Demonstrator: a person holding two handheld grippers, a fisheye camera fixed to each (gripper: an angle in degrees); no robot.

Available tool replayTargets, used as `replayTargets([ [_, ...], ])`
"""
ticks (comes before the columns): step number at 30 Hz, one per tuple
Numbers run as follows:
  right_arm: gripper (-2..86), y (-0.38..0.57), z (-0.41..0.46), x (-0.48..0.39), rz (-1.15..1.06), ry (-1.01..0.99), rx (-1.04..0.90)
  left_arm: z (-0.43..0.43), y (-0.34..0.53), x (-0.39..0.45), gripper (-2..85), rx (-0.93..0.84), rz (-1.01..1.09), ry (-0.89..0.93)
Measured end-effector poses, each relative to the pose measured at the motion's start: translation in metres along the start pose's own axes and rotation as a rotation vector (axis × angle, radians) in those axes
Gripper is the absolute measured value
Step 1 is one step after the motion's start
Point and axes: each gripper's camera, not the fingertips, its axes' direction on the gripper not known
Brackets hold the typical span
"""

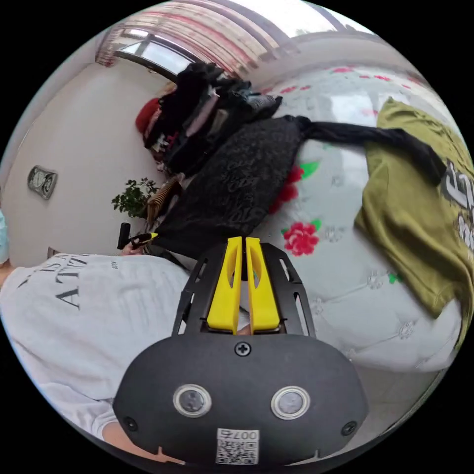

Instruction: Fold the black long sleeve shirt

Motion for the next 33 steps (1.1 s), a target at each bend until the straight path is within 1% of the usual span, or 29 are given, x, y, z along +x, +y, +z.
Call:
replayTargets([
  [2, -0.3, 0.015, 0.032, 0.004, 0.018, 0.024, -0.084, 0.026, 0.027, -0.03, -0.5, -0.022, -0.177, 0.013],
  [3, -0.3, 0.024, 0.045, 0.002, 0.017, 0.047, -0.12, 0.028, 0.032, -0.033, -0.5, -0.023, -0.193, 0.006],
  [8, -0.3, 0.049, 0.067, -0.014, -0.016, 0.056, -0.158, 0.024, 0.061, -0.02, -0.5, -0.058, -0.183, -0.103],
  [12, -0.2, 0.058, 0.106, -0.027, -0.032, 0.113, -0.259, 0.038, 0.071, -0.014, -0.3, -0.126, -0.196, -0.189],
  [16, 0.3, 0.048, 0.121, -0.028, 0.027, 0.123, -0.28, 0.048, 0.076, -0.002, 0.7, -0.126, -0.193, -0.256],
  [18, 0.8, 0.041, 0.109, -0.032, 0.018, 0.141, -0.226, 0.045, 0.077, 0.006, 1.4, -0.131, -0.188, -0.303],
  [21, 2.1, 0.022, 0.072, -0.033, 0.02, 0.249, -0.075, 0.031, 0.08, 0.021, 2.6, -0.107, -0.17, -0.377],
  [22, 2.8, 0.012, 0.057, -0.026, 0.057, 0.315, -0.012, 0.023, 0.08, 0.026, 2.7, -0.077, -0.168, -0.396],
  [24, 3.6, -0.006, 0.034, -0.01, 0.118, 0.359, 0.077, 0.011, 0.077, 0.032, 2.6, -0.021, -0.187, -0.409],
  [26, 4.5, -0.027, 0.013, 0.008, 0.183, 0.363, 0.164, -0.003, 0.069, 0.037, 2.1, 0.07, -0.217, -0.396],
  [28, 5.3, -0.058, -0.01, 0.028, 0.231, 0.376, 0.256, -0.009, 0.06, 0.041, 2.0, 0.121, -0.243, -0.389],
  [33, 6.9, -0.133, -0.036, 0.063, 0.279, 0.496, 0.313, -0.012, 0.024, 0.053, 2.9, 0.161, -0.289, -0.383],
])
